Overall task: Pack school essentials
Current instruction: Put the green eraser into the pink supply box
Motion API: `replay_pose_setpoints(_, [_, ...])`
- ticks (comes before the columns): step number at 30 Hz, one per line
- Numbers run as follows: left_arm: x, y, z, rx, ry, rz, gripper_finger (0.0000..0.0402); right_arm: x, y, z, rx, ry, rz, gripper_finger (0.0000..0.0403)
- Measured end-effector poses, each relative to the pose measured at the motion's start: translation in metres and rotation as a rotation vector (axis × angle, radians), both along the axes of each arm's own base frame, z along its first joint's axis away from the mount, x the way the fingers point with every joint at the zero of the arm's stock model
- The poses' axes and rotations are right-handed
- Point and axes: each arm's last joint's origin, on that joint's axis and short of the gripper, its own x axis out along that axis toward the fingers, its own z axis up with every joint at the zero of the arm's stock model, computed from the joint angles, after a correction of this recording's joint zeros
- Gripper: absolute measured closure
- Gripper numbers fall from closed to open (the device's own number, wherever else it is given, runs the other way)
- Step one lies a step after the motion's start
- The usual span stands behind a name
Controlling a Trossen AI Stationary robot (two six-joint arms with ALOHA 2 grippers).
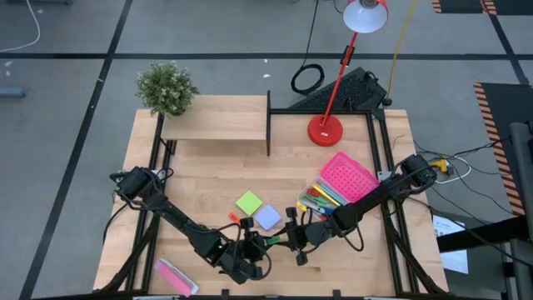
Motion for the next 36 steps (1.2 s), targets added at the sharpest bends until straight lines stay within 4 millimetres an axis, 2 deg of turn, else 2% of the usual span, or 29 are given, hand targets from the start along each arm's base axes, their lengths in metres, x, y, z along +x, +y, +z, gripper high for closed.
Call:
replay_pose_setpoints(8, [0.000,0.000,0.000,-0.024,-0.005,0.012,0.0288,0.000,0.000,0.000,0.000,0.000,0.001,0.0317])
replay_pose_setpoints(16, [-0.004,-0.002,-0.001,-0.051,0.004,0.033,0.0175,-0.003,-0.001,0.003,0.005,0.029,0.019,0.0317])
replay_pose_setpoints(21, [-0.016,-0.004,0.012,-0.088,0.005,0.061,0.0127,-0.012,-0.006,0.011,-0.007,0.110,-0.009,0.0317])
replay_pose_setpoints(24, [-0.024,-0.004,0.013,-0.075,0.034,0.090,0.0123,-0.020,-0.013,0.020,-0.021,0.168,-0.086,0.0318])
replay_pose_setpoints(29, [-0.030,-0.001,0.009,-0.087,0.070,0.145,0.0141,-0.044,-0.031,0.037,-0.045,0.295,-0.268,0.0318])
replay_pose_setpoints(36, [-0.031,-0.001,0.008,-0.109,0.073,0.164,0.0170,-0.073,-0.067,0.056,-0.055,0.406,-0.559,0.0318])
